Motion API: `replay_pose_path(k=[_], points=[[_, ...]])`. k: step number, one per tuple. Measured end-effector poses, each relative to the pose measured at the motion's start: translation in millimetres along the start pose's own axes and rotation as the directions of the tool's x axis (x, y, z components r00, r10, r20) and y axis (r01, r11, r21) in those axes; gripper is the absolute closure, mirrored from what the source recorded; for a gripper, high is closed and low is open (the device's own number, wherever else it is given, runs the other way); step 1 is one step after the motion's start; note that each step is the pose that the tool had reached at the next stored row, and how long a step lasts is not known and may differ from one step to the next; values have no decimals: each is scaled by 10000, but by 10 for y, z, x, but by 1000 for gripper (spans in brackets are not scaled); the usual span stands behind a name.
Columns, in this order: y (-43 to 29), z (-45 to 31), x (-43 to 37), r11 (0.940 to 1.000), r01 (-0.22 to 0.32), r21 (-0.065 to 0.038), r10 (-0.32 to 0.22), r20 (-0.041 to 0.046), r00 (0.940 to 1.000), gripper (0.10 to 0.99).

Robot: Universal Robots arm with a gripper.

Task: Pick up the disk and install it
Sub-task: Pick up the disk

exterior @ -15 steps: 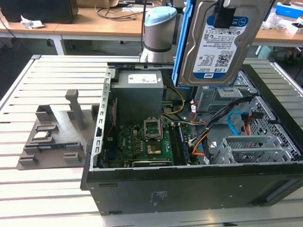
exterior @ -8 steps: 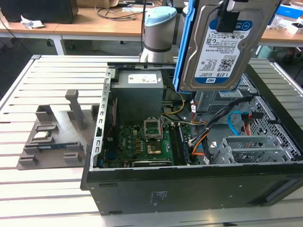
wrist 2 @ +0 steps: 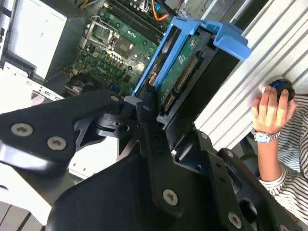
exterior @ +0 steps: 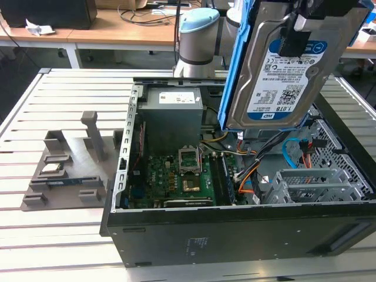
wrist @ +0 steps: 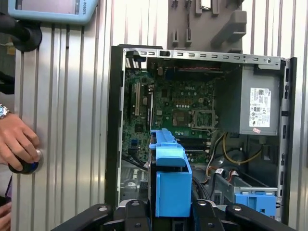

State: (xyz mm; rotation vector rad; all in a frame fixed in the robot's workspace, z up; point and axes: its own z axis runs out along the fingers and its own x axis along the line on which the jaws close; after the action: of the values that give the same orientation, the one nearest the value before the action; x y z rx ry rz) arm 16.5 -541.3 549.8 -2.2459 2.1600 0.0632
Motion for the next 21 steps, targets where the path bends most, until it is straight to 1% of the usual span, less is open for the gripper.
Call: replay_pose_path(k=[1,5,6,8,9,11,14,18,21], points=[[-50,137,42,10000,-1,-1,1,14,10000,725],[-169,151,48,10000,-1,-2,1,4,10000,725],[-216,153,51,10000,0,-1,0,-1,10000,725],[-281,156,53,10000,-1,0,1,-7,10000,725],[-333,155,56,10000,-2,-1,2,-14,10000,725],[-392,155,58,10000,0,-2,0,-19,10000,725],[-540,155,64,10000,0,-2,0,-23,10000,725],[-630,156,67,10000,-1,-2,1,-26,10000,725],[-721,157,71,10000,-1,-3,1,-34,10000,725]])
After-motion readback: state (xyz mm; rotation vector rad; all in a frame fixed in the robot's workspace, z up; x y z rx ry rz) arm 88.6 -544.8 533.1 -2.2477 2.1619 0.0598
